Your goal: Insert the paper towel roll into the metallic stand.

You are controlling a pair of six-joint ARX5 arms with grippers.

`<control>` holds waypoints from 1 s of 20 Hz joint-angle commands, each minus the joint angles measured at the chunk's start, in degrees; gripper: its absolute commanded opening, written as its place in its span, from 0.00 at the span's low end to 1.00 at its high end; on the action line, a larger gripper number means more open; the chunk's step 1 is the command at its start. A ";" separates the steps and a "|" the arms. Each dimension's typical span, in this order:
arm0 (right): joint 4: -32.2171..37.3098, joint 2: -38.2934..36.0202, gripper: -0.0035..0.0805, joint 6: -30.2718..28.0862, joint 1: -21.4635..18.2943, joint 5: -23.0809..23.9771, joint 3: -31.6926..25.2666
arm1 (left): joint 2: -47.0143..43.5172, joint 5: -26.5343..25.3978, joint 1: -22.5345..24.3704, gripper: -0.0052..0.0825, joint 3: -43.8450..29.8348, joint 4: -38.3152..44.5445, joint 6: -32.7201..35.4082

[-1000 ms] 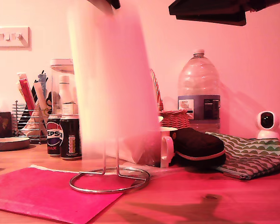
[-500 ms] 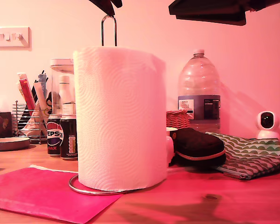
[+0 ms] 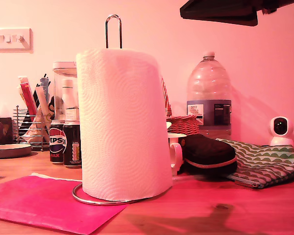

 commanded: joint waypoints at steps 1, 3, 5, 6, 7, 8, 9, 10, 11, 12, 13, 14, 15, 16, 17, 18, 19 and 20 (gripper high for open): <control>0.17 -0.02 0.03 0.44 -1.70 3.21 -0.50 | -0.22 -0.09 0.48 0.04 -0.83 0.26 -0.63; 0.11 0.00 0.03 0.55 -5.07 5.18 -0.52 | -0.90 -0.33 0.48 0.04 -0.85 0.26 -0.96; -1.01 -0.02 0.03 1.42 -9.86 5.31 -0.55 | -1.60 -2.27 0.59 0.04 -0.85 0.31 -0.96; -1.88 -0.09 0.03 1.49 -11.98 5.44 -0.59 | -1.95 -4.33 0.92 0.04 -0.85 0.31 -1.01; -2.51 -0.09 0.03 1.49 -14.23 5.46 -0.68 | -2.36 -6.05 1.38 0.04 -0.85 0.31 -1.07; -3.23 -0.26 0.03 1.42 -16.09 5.44 -0.74 | -2.93 -7.08 2.05 0.04 -0.87 0.31 -1.31; -3.82 -0.66 0.03 1.27 -17.57 5.44 -0.74 | -3.58 -7.58 3.08 0.04 -0.96 0.31 -1.33; -3.91 -1.25 0.03 1.29 -18.51 5.44 -0.74 | -4.28 -7.65 4.37 0.04 -1.27 0.46 -1.36; -3.98 -2.08 0.03 1.25 -19.41 5.49 -0.74 | -5.20 -7.58 5.75 0.04 -1.90 0.61 -1.36; -4.13 -3.28 0.03 1.27 -20.28 5.90 -0.74 | -6.54 -7.56 7.32 0.04 -3.19 1.42 -1.36; -4.39 -4.48 0.03 1.27 -20.94 6.60 -0.74 | -8.28 -7.50 8.76 0.04 -5.14 3.30 -1.36; -4.83 -5.57 0.03 1.25 -21.46 6.58 -0.74 | -10.40 -6.95 10.19 0.04 -7.50 5.53 -1.46; -5.40 -6.71 0.03 1.11 -21.79 6.62 -0.74 | -12.85 -6.34 11.43 0.04 -10.45 8.37 -1.84; -5.81 -7.65 0.03 0.92 -21.92 6.84 -0.74 | -15.45 -6.12 12.52 0.04 -13.79 11.50 -2.12; -6.08 -8.55 0.03 0.57 -22.03 7.32 -0.74 | -18.29 -6.14 13.35 0.04 -17.68 14.80 -3.32; -6.25 -9.35 0.03 0.13 -22.05 8.02 -0.74 | -20.90 -6.23 13.92 0.04 -21.49 18.08 -4.50; -6.32 -10.08 0.03 -0.20 -22.05 8.07 -0.74 | -23.87 -6.29 14.40 0.04 -25.88 21.44 -4.66; -6.34 -10.67 0.03 -0.17 -22.05 8.09 -0.74 | -26.56 -6.36 14.67 0.04 -30.14 24.68 -5.90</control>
